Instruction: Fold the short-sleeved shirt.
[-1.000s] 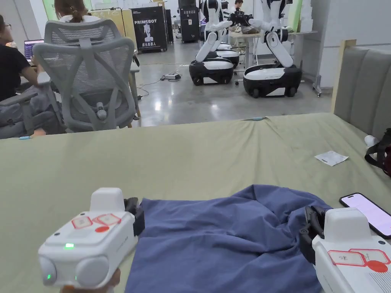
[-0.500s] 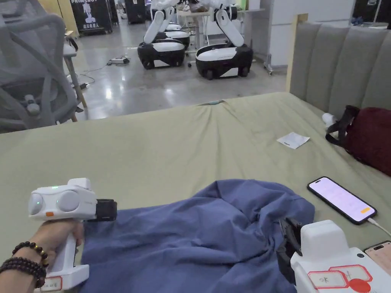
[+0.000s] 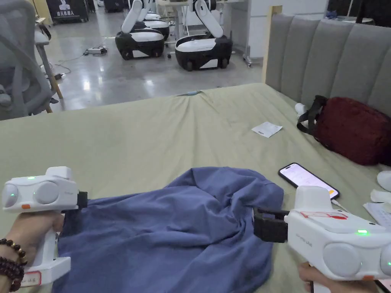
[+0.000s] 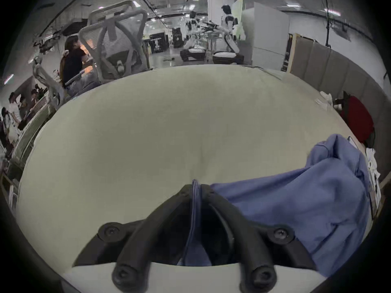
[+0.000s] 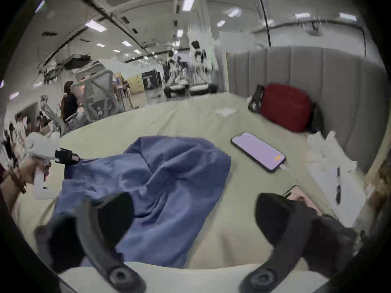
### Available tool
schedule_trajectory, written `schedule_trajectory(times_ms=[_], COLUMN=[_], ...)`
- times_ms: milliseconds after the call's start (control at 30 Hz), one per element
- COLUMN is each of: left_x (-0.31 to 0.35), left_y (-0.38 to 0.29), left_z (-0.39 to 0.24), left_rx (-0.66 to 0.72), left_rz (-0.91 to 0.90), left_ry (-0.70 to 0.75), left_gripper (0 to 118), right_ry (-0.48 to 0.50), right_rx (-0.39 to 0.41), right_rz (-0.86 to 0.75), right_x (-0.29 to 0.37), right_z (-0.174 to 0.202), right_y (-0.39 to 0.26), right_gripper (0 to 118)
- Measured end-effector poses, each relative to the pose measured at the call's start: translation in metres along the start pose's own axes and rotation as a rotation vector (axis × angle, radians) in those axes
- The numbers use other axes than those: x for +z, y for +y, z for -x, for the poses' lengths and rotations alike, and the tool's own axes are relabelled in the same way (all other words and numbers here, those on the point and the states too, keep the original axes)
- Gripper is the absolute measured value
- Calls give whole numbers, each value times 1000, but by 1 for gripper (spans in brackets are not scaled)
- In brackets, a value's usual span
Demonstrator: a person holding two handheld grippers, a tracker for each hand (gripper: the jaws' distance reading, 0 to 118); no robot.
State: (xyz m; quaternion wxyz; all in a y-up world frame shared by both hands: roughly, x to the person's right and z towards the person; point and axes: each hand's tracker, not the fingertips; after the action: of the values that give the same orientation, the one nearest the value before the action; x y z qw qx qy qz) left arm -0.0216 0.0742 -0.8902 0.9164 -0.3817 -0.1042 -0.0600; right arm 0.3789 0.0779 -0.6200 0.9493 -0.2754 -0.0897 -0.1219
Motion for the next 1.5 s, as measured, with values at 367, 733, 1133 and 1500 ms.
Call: schedule_trajectory(times_ms=[367,733,1133,1500], left_x=[10,103,240,254], left_y=[-3,29,154,215], left_z=[7,35,89,121], left_rx=[14,133,160,192], left_rz=[-43,-300,-614,-686], left_ry=[-16,-96,113,210], left_gripper=[4,5,4,5], right_ry=[-94,103,42,-79], right_rx=[126,110,320,311], right_rz=[262,-111,-501,-484], right_x=[-80,-24,3,-8], right_z=[4,44,137,150], right_y=[-7,85,298,387], right_gripper=[29,6,6,6])
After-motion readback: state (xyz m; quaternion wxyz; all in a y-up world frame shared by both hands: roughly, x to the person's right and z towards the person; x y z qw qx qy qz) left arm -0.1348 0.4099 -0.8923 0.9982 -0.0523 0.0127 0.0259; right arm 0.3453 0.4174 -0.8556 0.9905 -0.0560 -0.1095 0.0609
